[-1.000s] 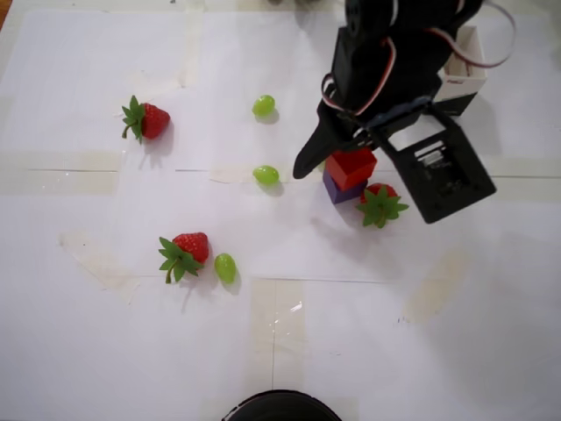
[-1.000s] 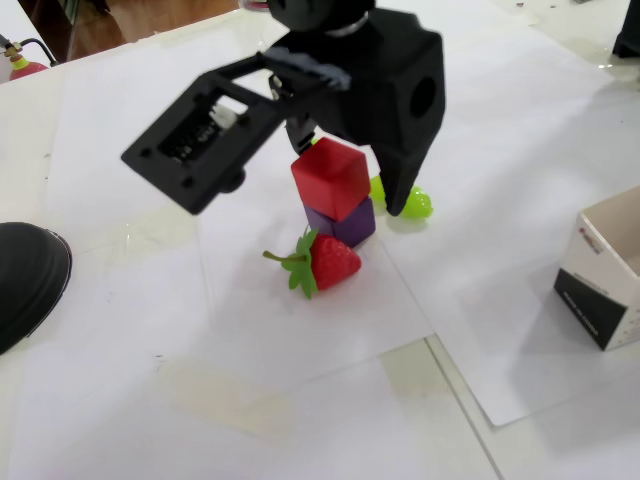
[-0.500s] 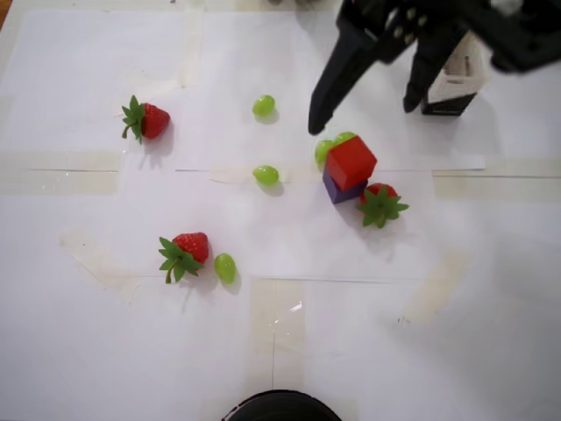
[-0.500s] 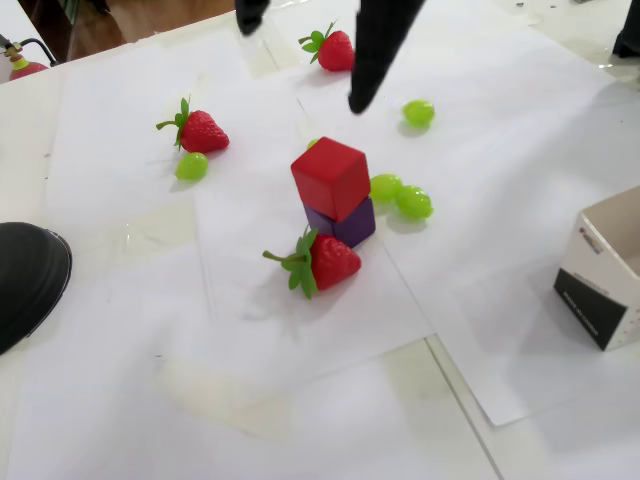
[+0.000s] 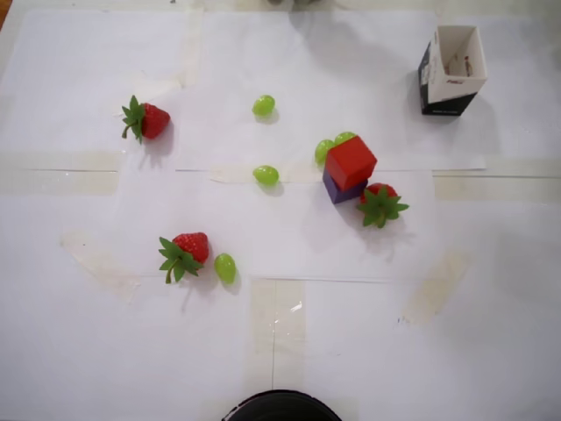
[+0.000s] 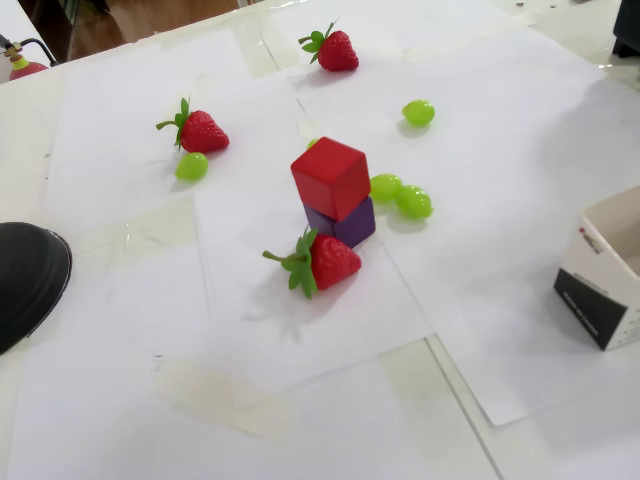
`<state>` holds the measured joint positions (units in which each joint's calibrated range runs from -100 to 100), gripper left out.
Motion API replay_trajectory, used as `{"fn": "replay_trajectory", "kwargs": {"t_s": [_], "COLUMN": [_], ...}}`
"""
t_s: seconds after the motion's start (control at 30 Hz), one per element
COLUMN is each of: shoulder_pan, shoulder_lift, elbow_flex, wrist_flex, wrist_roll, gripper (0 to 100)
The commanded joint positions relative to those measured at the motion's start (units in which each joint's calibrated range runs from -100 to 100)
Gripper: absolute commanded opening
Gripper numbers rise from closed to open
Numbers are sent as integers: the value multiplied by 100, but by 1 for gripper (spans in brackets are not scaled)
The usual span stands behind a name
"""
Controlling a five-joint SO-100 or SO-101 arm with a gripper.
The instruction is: Put the red cube on top of the purple cube
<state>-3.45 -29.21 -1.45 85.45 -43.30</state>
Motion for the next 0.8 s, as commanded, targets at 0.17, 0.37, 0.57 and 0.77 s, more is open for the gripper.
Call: {"fn": "replay_trajectory", "kwargs": {"t_s": [0.17,0.37,0.57,0.77], "shoulder_pan": [881,933,1006,1050], "shoulder_lift": [-3992,-5789,-6803,-6829], "elbow_flex": [4363,6399,7181,7227], "wrist_flex": [-2075,-2704,-2614,-2606], "wrist_roll": [288,234,254,357], "gripper": [0,0,0,0]}}
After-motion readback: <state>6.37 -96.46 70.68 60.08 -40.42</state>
